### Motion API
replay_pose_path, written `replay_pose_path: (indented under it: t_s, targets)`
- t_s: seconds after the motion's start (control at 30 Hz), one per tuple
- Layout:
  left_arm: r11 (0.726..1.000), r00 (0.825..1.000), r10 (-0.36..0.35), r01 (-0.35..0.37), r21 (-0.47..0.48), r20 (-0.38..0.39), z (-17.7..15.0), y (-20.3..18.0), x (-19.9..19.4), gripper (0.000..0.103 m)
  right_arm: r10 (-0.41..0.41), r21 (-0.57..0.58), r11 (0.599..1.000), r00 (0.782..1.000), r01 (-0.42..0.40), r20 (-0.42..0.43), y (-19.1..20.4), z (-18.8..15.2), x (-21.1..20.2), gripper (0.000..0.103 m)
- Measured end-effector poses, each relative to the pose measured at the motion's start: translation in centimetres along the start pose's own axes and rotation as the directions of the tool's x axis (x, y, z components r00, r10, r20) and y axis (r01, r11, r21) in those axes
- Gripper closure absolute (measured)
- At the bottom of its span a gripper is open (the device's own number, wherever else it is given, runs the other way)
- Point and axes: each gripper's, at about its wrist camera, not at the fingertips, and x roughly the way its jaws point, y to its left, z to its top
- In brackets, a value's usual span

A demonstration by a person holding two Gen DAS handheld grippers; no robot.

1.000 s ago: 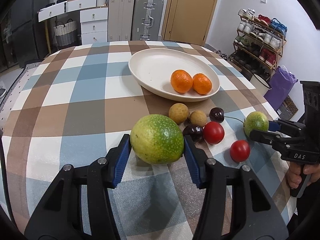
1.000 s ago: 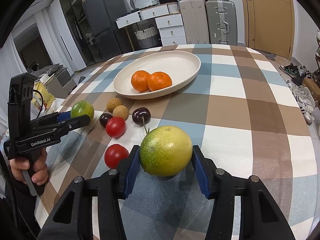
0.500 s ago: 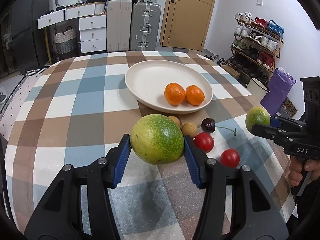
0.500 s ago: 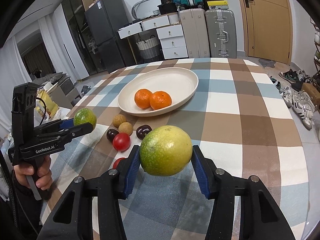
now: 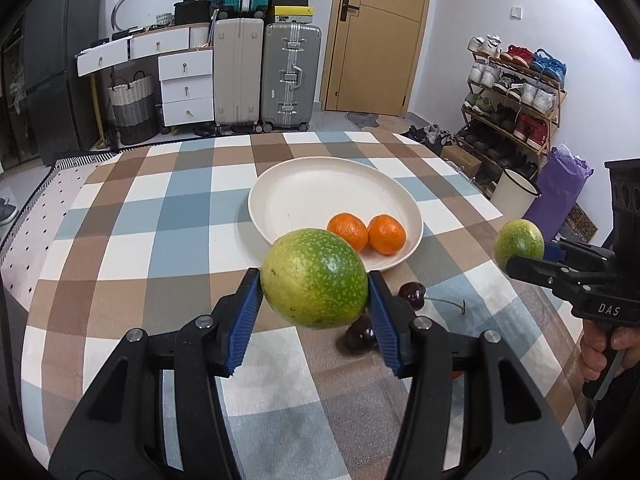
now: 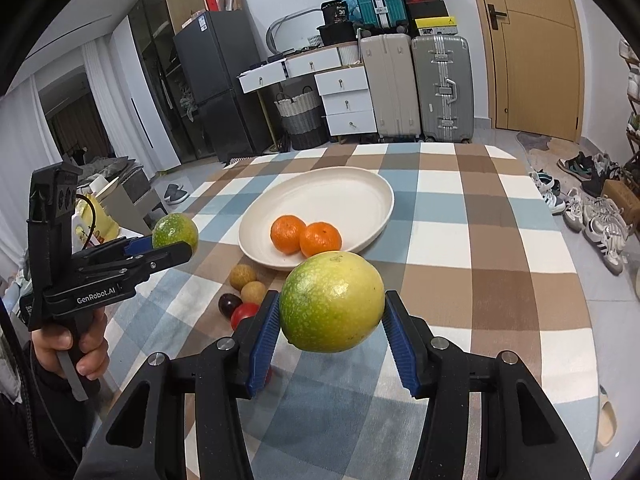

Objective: Organize fruits
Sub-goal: 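Carry both green citrus fruits over the cream plate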

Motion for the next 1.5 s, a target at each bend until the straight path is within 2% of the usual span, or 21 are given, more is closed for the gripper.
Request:
replay_pose_path:
  t_s: [0.4,0.87,1.5]
  targets:
    - [1.000,0.999,-0.005,0.004,0.006,0.043,2.4,-0.4,-0.2,0.053,0.007,-0.028,1.000,0.999,-0.005,0.045,0.6,2.6,-0.1,0.052]
    - [1.000,0.999,0.009,-0.009,0.007,0.049,3.8,-0.5,0.9,0.053,0.009,-0.013,1.000,0.996,-0.007,0.085,0.2,4.9,0.5,0.052]
    - [0.999,0.999,0.028,-0.028,0.029,0.020,6.1,-0.7,5.3,0.053,0.019,-0.009,1.000,0.997,-0.018,0.079,-0.2,6.6,3.4,0.052]
